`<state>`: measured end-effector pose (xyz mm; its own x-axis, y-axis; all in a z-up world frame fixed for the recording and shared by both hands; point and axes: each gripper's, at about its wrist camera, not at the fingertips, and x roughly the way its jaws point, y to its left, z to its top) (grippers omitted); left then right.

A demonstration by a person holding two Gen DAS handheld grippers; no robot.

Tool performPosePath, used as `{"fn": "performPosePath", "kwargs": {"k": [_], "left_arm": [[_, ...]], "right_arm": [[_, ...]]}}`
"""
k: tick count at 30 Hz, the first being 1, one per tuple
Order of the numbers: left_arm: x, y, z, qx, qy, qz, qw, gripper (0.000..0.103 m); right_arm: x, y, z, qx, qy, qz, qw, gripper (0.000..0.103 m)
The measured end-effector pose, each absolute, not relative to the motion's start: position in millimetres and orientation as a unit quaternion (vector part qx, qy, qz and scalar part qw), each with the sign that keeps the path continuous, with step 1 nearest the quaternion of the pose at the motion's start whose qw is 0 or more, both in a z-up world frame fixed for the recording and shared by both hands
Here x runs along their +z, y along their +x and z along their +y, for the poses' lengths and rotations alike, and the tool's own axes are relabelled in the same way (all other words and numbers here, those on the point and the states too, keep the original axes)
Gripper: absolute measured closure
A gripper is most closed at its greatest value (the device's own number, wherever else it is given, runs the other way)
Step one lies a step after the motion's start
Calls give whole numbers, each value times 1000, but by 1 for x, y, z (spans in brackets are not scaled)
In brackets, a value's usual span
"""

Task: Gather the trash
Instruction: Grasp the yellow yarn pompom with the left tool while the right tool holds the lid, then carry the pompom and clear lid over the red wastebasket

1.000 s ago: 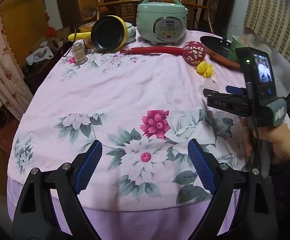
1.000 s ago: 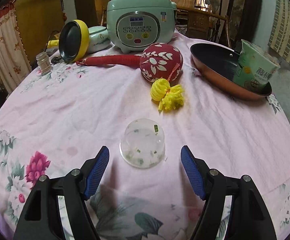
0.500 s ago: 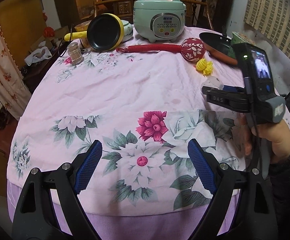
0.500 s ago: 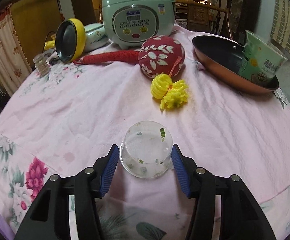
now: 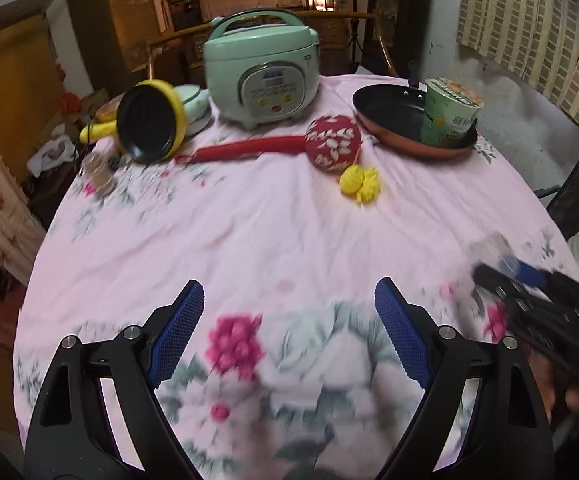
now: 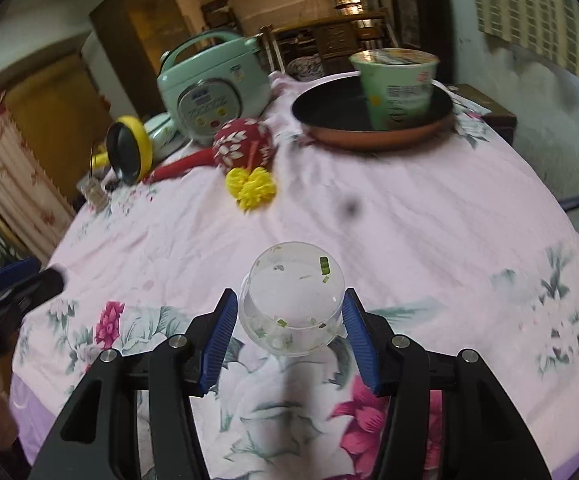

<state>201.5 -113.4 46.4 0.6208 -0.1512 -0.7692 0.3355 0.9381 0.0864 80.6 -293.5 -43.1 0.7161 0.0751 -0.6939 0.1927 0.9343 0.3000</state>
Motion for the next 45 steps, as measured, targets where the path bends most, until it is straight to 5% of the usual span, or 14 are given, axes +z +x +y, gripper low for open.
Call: {"fn": "performPosePath", "kwargs": {"k": [13,28,33,45], "left_arm": [[-7,302,-208,-186,102,453,866,21],[-51,364,-232,-207,89,495,839,52],[-49,361,-227,-213,85,483,845,69],[15,273,-154,-200,76,438,873,70]], "right_arm": [[-35,65,-330,-32,220,350,910,49],[-37,66,-320,9,228,365,903,49],[-44,71,-319,4,225,376,899,49],[-53,77,-312,-15,197,386,901,49]]}}
